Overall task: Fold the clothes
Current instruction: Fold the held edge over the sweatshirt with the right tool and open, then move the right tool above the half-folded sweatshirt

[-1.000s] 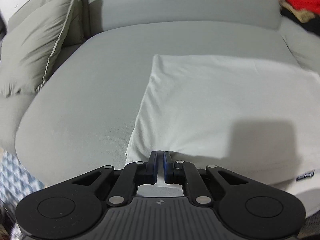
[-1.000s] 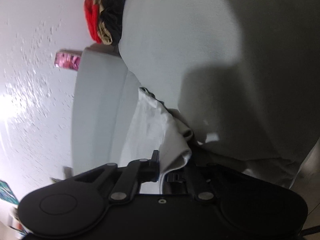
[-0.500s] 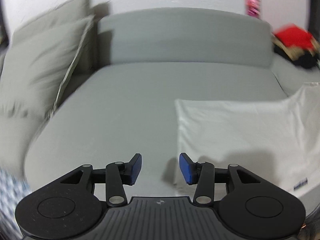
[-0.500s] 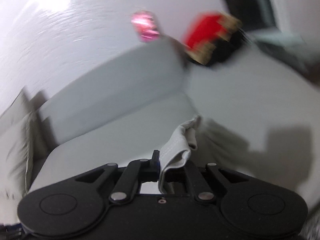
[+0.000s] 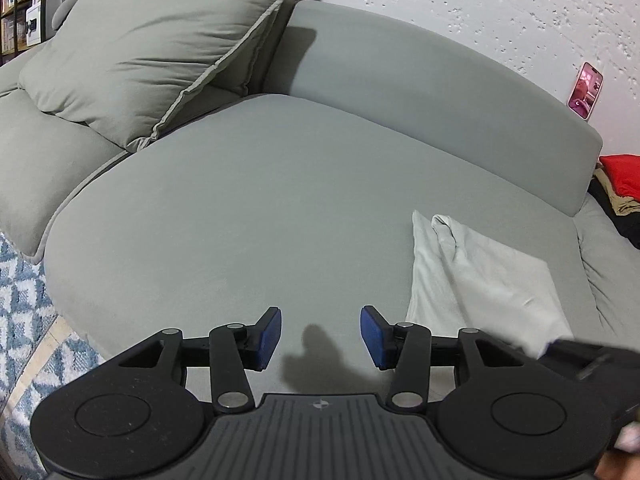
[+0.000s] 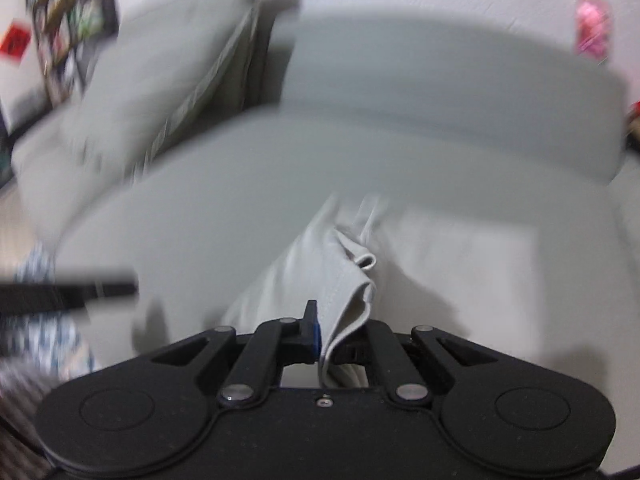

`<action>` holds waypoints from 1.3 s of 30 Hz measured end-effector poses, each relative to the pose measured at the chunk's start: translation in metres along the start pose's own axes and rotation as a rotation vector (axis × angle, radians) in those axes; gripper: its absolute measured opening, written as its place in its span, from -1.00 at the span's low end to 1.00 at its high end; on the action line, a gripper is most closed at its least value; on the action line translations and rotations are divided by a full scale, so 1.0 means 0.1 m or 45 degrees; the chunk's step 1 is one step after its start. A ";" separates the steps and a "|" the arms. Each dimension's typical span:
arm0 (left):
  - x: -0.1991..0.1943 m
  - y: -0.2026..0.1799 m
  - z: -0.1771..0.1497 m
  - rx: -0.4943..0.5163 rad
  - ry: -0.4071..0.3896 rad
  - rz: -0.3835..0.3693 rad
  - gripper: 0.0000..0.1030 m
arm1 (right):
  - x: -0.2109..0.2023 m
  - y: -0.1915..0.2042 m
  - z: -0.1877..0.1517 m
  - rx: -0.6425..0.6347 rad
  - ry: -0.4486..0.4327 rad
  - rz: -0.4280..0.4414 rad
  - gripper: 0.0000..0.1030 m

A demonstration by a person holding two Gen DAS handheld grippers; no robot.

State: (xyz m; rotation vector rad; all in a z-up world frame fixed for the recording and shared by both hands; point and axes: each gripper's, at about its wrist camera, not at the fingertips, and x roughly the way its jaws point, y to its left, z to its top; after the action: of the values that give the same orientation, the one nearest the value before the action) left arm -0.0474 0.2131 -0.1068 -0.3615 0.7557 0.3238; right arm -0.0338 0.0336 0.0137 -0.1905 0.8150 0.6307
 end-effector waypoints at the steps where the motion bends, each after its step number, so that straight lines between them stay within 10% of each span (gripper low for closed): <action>1: 0.00 0.01 0.00 -0.007 0.002 -0.007 -0.11 | 0.04 0.02 -0.03 -0.007 0.014 -0.006 -0.92; 16: -0.03 0.07 -0.03 -0.057 -0.012 -0.018 -0.11 | -0.23 0.07 0.23 0.125 0.003 0.153 -0.90; 22: -0.05 0.15 -0.04 -0.096 -0.026 -0.004 -0.11 | -0.45 -0.09 0.10 0.111 0.050 0.363 -0.21; 27: -0.09 0.11 -0.04 -0.089 -0.063 -0.029 -0.25 | -0.93 -0.77 0.04 0.284 -0.063 0.355 -0.20; 30: -0.17 -0.09 -0.04 0.037 -0.130 -0.134 -0.74 | -1.11 -1.24 -0.05 0.416 -0.111 0.298 -0.23; 32: -0.15 -0.35 -0.02 0.192 -0.140 -0.176 -0.79 | -1.11 -1.43 -0.14 0.446 -0.100 0.251 -0.65; 35: 0.07 -0.75 -0.01 0.370 -0.100 -0.111 -0.78 | -0.95 -1.40 -0.23 0.368 -0.070 0.243 -0.73; 39: 0.61 -0.92 -0.07 0.485 0.189 0.203 -0.87 | -0.70 -1.04 -0.31 0.081 -0.040 0.189 -0.73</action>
State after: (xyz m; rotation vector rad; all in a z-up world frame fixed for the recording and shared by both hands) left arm 0.0277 0.1376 -0.1360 0.0355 0.9737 0.2972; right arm -0.0282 -0.0935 0.0355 -0.0623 0.8229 0.7442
